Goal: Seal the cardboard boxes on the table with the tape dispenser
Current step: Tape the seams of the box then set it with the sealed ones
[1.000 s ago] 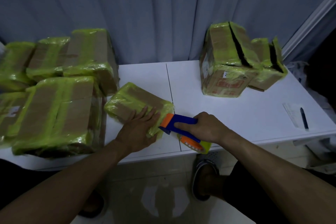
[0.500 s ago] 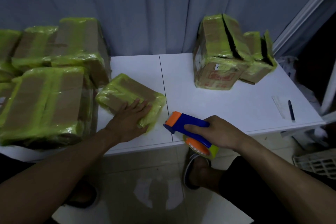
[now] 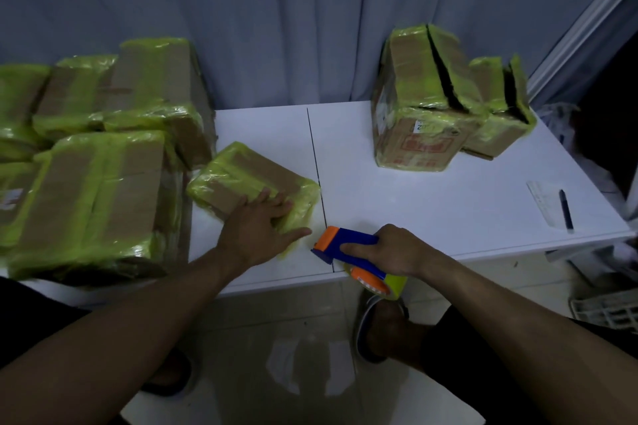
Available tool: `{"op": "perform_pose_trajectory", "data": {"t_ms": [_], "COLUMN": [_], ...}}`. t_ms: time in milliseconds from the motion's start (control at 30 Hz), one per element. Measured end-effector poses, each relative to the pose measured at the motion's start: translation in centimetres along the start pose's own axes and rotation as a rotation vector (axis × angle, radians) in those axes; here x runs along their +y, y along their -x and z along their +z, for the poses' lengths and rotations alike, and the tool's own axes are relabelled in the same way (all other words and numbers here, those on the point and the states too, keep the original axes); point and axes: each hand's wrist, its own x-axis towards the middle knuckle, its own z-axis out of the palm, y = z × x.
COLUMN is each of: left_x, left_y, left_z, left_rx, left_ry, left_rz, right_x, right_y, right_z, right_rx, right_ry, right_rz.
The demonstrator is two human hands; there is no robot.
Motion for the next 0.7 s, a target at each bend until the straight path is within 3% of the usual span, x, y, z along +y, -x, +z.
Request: {"op": "perform_pose_trajectory", "data": {"t_ms": [133,700], "left_x": [0.6,0.6], "left_y": [-0.1,0.5], "left_z": [0.7,-0.2], "left_rx": [0.09,0.014], "left_ry": [0.018,0.093], "left_rz": [-0.037,0.032], "right_x": [-0.8,-5.1], "right_y": [-1.6,-4.4], "right_z": [0.8,2.4], "right_rx": [0.009,0.129], "right_ry": [-0.018,0.222], "right_rz": [-0.011,-0.021]}}
